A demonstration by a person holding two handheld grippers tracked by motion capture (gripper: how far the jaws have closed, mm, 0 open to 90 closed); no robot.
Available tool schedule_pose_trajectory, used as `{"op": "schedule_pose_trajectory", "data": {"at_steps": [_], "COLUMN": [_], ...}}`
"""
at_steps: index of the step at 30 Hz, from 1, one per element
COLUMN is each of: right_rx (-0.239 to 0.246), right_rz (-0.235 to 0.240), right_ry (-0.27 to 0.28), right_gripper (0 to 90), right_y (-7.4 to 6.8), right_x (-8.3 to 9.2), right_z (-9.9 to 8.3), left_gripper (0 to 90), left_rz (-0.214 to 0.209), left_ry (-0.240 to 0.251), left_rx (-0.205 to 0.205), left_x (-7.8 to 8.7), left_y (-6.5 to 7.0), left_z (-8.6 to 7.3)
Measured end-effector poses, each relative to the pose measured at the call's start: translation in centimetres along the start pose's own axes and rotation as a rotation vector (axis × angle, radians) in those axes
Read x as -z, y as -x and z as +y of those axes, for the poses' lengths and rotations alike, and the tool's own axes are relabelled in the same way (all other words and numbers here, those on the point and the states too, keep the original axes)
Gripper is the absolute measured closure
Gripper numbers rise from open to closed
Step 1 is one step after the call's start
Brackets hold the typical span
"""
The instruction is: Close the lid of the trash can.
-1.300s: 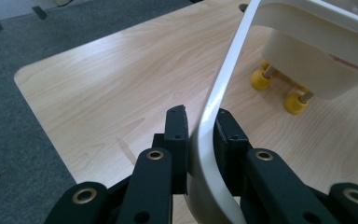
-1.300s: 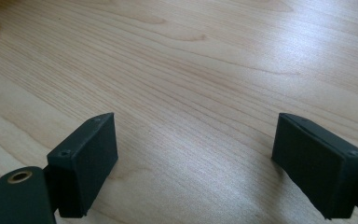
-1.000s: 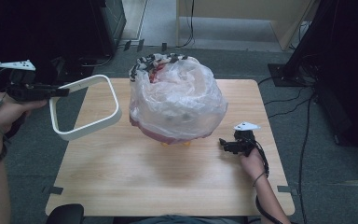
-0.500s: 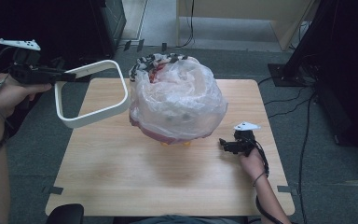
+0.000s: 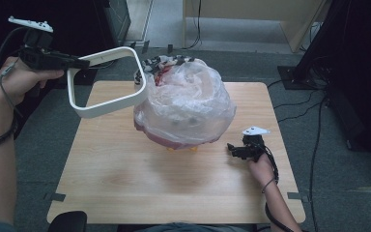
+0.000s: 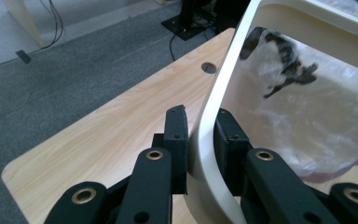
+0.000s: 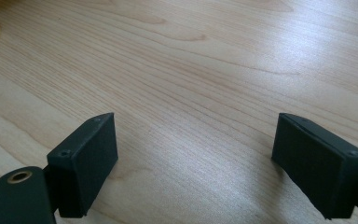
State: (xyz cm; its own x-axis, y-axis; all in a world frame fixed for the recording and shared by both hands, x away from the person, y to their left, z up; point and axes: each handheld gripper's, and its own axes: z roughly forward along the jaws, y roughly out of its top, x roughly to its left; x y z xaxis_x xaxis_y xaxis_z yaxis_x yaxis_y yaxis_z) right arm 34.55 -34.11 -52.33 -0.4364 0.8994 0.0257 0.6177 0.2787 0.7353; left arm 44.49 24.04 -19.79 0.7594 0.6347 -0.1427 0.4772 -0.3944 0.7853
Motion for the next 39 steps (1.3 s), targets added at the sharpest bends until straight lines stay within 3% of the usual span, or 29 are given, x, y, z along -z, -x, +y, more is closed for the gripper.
{"op": "schedule_pose_trajectory", "data": {"at_steps": [17, 33, 39], "right_rx": [0.000, 0.001, 0.001], "right_rz": [0.000, 0.000, 0.000], "right_ry": [0.000, -0.001, 0.000], "right_gripper": [13.6, 13.6, 13.6], "right_y": [0.0, 0.0, 0.0], "right_x": [0.0, 0.0, 0.0], "right_z": [0.0, 0.0, 0.0], "left_gripper": [78.0, 78.0, 78.1], "left_rz": [-0.039, -0.098, -0.113], "left_ry": [-0.003, -0.042, -0.032], "left_rx": [-0.042, -0.115, -0.134], "left_x": [-3.5, -10.6, -12.6], "left_y": [3.0, 6.6, 7.8], "left_z": [5.4, 9.6, 10.4]}}
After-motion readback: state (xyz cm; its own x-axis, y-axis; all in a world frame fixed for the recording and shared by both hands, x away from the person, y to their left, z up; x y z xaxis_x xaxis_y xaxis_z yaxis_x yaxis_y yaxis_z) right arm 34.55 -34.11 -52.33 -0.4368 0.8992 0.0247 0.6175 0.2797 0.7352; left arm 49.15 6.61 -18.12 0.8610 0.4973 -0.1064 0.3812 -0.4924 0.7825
